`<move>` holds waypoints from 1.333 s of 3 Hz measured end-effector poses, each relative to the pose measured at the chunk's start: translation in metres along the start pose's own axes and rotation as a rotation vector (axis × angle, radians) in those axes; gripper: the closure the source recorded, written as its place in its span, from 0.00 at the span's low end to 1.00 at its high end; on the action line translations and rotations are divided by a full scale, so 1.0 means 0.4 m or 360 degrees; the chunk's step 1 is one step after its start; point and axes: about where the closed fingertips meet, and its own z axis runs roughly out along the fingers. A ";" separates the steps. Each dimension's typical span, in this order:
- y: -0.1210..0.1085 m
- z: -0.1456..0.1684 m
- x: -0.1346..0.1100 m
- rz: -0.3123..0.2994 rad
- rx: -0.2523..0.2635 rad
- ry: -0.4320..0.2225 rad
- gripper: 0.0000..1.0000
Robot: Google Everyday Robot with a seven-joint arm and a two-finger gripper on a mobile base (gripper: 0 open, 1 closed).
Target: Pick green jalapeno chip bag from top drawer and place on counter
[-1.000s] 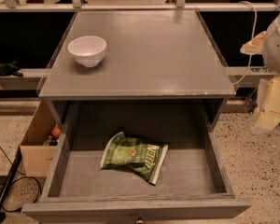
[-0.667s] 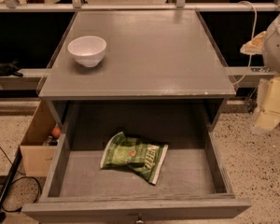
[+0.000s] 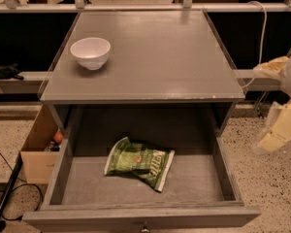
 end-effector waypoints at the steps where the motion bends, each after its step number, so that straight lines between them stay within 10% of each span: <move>1: 0.020 0.049 -0.005 0.0115 0.0055 -0.0279 0.00; 2: 0.040 0.088 -0.070 0.0192 0.0046 -0.0539 0.00; 4: 0.052 0.090 -0.108 0.0221 0.0038 -0.0620 0.00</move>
Offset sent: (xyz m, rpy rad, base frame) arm 0.0052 0.0764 -0.0253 0.5768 -0.1142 -0.0550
